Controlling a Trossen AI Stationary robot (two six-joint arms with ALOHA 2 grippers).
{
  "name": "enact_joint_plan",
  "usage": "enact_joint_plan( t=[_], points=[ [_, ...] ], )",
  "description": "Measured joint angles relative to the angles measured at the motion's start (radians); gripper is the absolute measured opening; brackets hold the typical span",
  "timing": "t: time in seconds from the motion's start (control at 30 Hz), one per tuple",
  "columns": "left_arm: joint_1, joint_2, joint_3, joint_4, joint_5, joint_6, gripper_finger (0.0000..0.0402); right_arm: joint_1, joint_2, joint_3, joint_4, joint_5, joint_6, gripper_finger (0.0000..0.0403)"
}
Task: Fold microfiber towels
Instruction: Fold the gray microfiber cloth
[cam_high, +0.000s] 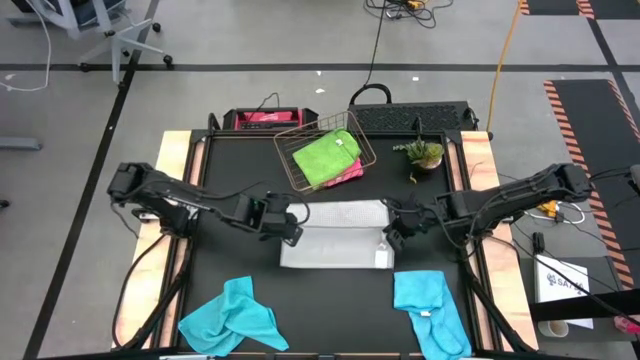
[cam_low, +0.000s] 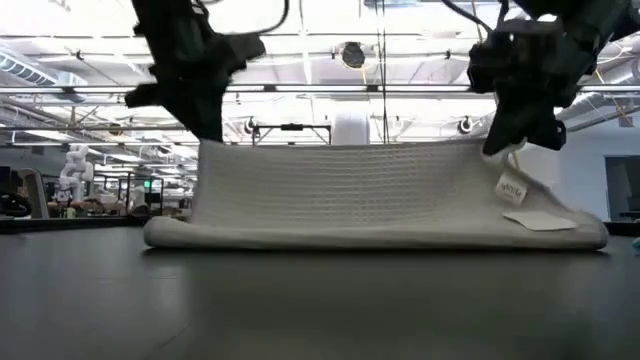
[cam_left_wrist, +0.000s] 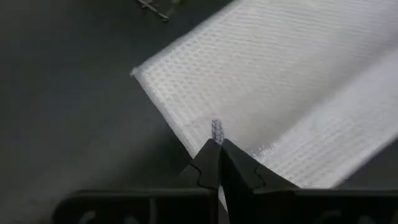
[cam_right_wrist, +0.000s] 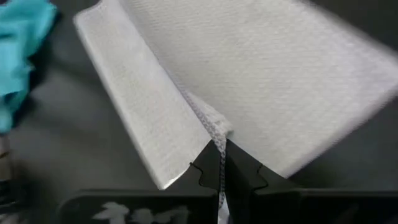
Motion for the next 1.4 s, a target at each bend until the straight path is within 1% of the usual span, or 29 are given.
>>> enact_joint_plan(
  t=[0.13, 0.23, 0.4, 0.6, 0.67, 0.83, 0.97, 1.17, 1.4],
  points=[
    [0.032, 0.047, 0.000, 0.002, 0.000, 0.028, 0.0003, -0.024, 0.000, 0.000, -0.008, 0.057, -0.062, 0.0000],
    [0.052, 0.085, 0.000, 0.017, 0.000, 0.047, 0.0009, -0.051, 0.004, 0.000, -0.003, 0.090, -0.102, 0.0000],
    [0.074, 0.129, 0.001, 0.020, 0.008, 0.079, 0.0018, -0.083, 0.014, 0.000, -0.003, 0.086, -0.146, 0.0000],
    [0.091, 0.129, 0.001, 0.018, -0.010, 0.104, 0.0004, -0.087, 0.058, 0.000, -0.008, 0.084, -0.174, 0.0000],
    [0.101, 0.129, 0.001, 0.018, -0.017, 0.105, 0.0011, -0.092, 0.080, 0.000, -0.009, 0.084, -0.200, 0.0000],
    [0.126, 0.129, 0.001, 0.012, -0.016, 0.146, 0.0041, -0.119, 0.156, 0.000, -0.002, 0.086, -0.269, 0.0001],
    [0.146, 0.129, 0.001, 0.008, -0.022, 0.176, 0.0059, -0.149, 0.224, 0.000, -0.002, 0.103, -0.351, 0.0014],
    [0.177, 0.129, 0.001, 0.009, -0.045, 0.208, 0.0078, -0.197, 0.278, 0.000, 0.018, 0.213, -0.465, 0.0042],
    [0.196, 0.129, 0.001, 0.009, -0.047, 0.262, 0.0082, -0.244, 0.278, 0.000, 0.027, 0.219, -0.559, 0.0070]
  ],
)
